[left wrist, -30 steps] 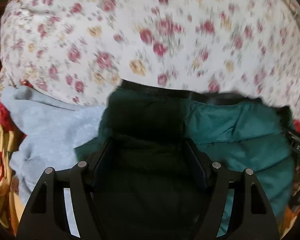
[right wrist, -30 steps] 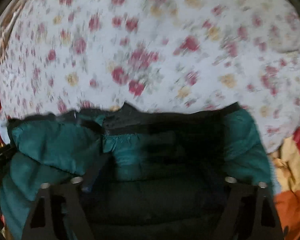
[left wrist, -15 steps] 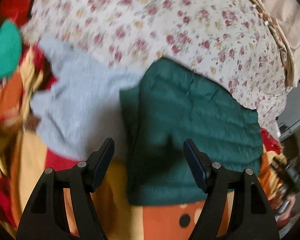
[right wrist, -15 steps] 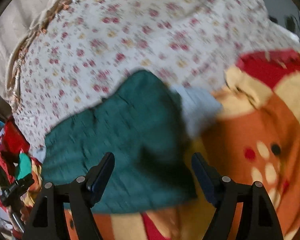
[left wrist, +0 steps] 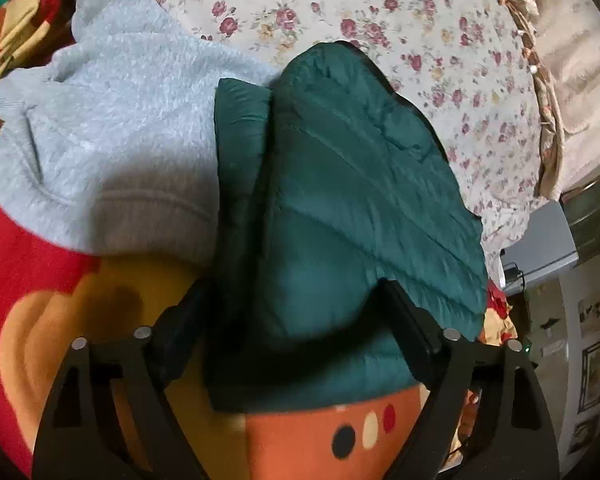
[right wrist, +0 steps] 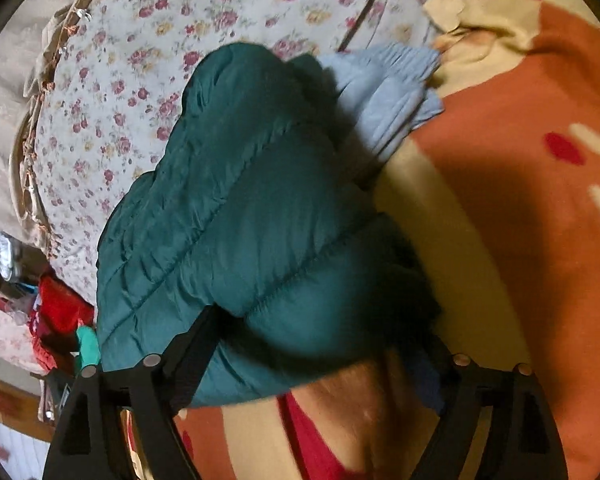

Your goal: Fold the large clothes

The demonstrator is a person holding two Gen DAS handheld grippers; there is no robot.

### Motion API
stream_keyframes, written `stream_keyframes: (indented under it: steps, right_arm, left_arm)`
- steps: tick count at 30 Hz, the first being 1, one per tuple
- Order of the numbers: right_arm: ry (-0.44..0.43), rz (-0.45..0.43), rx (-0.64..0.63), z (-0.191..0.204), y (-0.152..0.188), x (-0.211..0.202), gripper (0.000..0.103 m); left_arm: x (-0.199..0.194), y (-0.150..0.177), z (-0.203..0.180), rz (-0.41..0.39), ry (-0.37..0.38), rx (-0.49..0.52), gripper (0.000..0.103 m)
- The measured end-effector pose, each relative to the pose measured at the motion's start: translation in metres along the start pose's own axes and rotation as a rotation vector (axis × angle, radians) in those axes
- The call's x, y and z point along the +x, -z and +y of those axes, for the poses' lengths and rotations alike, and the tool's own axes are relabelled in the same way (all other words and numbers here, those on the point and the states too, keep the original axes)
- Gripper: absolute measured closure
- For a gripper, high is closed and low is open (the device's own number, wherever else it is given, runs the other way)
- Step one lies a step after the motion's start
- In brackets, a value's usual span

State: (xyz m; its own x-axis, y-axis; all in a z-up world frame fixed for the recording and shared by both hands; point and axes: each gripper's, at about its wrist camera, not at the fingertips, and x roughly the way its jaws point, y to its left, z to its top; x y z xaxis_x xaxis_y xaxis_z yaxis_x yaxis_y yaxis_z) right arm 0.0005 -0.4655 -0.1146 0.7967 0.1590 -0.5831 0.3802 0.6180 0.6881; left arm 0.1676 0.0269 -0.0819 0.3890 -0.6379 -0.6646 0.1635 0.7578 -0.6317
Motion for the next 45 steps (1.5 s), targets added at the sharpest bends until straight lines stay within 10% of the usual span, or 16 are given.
stream_keyframes:
  steps: [6,11,16,27,31,45]
  right_arm:
    - [0.002,-0.024,-0.029,0.013,-0.008,0.019,0.007]
    - [-0.038,0.009,-0.014,0.021,-0.012,0.012,0.056]
    - [-0.069,0.0,-0.082,0.041,-0.008,-0.018,0.069]
    - [-0.091,0.054,-0.115,0.026,0.039,-0.032,0.068]
    - [-0.059,0.047,-0.082,0.02,0.039,-0.03,0.048]
    - [0.057,-0.141,-0.033,0.006,0.039,-0.098,0.044]
  left_arm:
    - [0.02,0.0,-0.002,0.026,0.026,-0.001,0.004]
    - [0.016,-0.001,-0.027,0.087,0.012,0.06,0.05]
    - [-0.006,0.001,-0.045,0.078,-0.037,0.124,0.061]
    - [-0.028,0.037,-0.037,0.079,-0.129,0.2,0.048]
    - [-0.033,0.037,-0.037,0.079,-0.152,0.166,0.045]
    - [-0.118,0.033,-0.048,-0.093,-0.172,0.24,0.045]
